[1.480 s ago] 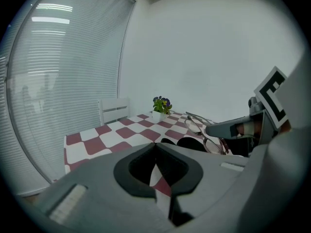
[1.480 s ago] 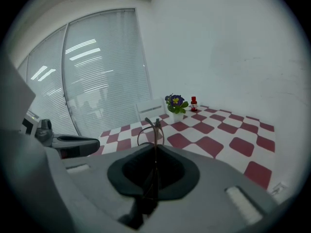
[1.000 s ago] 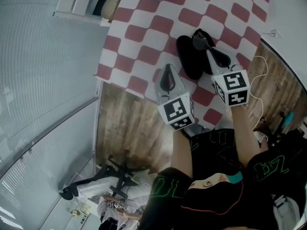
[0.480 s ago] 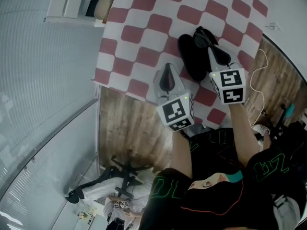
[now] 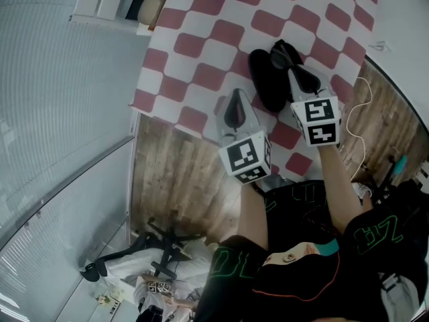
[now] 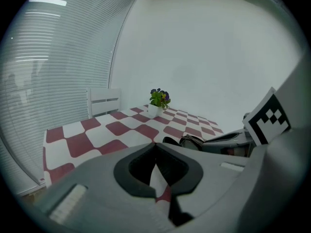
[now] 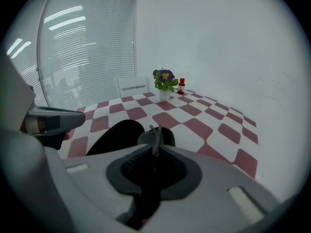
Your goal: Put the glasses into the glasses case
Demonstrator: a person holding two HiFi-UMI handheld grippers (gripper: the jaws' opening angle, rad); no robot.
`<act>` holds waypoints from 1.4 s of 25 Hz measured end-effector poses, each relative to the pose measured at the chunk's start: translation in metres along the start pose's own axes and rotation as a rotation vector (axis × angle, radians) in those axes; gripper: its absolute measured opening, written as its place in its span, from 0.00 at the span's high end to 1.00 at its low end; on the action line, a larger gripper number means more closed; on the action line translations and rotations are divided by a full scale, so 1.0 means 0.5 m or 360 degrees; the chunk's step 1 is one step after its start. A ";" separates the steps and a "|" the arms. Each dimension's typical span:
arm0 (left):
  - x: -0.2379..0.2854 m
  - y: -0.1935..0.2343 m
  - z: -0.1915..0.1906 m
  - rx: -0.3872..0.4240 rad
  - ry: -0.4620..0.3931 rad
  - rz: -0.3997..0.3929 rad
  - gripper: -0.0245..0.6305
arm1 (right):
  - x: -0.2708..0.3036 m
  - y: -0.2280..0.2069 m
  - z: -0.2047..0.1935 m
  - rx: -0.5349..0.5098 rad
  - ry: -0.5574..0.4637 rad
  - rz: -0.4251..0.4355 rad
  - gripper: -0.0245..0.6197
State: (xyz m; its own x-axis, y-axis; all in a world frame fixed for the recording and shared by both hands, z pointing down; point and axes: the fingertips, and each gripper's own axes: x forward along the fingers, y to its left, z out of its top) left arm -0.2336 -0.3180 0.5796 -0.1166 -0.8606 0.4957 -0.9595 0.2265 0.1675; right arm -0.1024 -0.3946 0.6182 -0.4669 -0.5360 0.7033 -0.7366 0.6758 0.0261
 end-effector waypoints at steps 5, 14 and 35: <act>-0.020 -0.017 0.018 -0.0007 -0.0058 0.0002 0.95 | -0.021 -0.007 0.020 -0.0035 -0.0050 0.0005 0.88; -0.071 -0.054 0.082 -0.0138 -0.0299 -0.0070 0.95 | -0.091 -0.053 0.064 0.0023 -0.0258 0.0048 0.93; -0.188 -0.103 0.268 -0.0021 -0.0581 0.0060 0.95 | -0.330 -0.122 0.278 0.0003 -0.0955 0.0166 0.96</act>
State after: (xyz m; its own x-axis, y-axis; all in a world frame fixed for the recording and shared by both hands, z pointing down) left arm -0.2075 -0.3102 0.4101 -0.2380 -0.9571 0.1651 -0.9497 0.2650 0.1671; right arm -0.0487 -0.4177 0.4020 -0.7306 -0.6589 0.1789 -0.6727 0.7396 -0.0234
